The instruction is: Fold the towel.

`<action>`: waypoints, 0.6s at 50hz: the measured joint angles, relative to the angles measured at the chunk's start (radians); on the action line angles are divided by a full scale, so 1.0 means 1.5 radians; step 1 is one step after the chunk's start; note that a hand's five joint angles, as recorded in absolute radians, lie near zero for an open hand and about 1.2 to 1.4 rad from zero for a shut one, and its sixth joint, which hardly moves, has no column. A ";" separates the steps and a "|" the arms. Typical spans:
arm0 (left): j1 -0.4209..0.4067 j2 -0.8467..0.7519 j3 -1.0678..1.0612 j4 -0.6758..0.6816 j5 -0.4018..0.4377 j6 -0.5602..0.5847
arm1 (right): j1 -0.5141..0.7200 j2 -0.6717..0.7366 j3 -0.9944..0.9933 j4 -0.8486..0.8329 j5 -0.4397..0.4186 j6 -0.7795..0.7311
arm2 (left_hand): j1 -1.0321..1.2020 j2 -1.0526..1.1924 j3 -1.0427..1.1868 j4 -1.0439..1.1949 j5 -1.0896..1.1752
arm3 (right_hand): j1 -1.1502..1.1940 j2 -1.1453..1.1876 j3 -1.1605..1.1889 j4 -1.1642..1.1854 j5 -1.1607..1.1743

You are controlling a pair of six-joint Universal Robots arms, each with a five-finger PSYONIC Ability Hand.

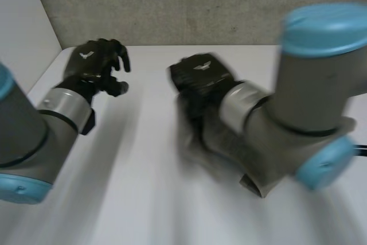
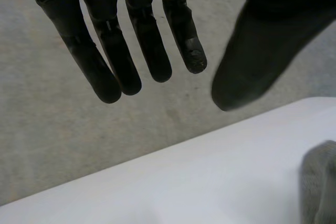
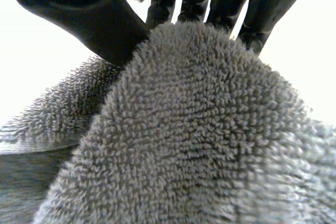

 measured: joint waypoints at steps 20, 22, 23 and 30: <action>0.042 0.032 -0.046 -0.004 0.035 -0.046 | 0.002 -0.045 0.084 0.011 0.028 -0.002 | -0.107 -0.108 -0.107 -0.105 -0.110 | -0.731 -0.712 -0.730 -0.725 -0.758; 0.040 0.032 -0.048 -0.005 0.035 -0.045 | -0.025 -0.078 0.115 0.010 0.029 -0.002 | -0.118 -0.120 -0.120 -0.116 -0.122 | -0.731 -0.712 -0.730 -0.725 -0.758; 0.039 0.031 -0.050 -0.006 0.035 -0.043 | -0.044 -0.103 0.141 0.010 0.028 -0.003 | -0.128 -0.130 -0.130 -0.124 -0.130 | -0.732 -0.712 -0.730 -0.725 -0.759; 0.029 0.028 -0.087 -0.011 0.056 -0.018 | -0.156 -0.244 0.332 0.005 0.020 -0.058 | -0.275 -0.272 -0.280 -0.272 -0.284 | -0.732 -0.712 -0.730 -0.725 -0.759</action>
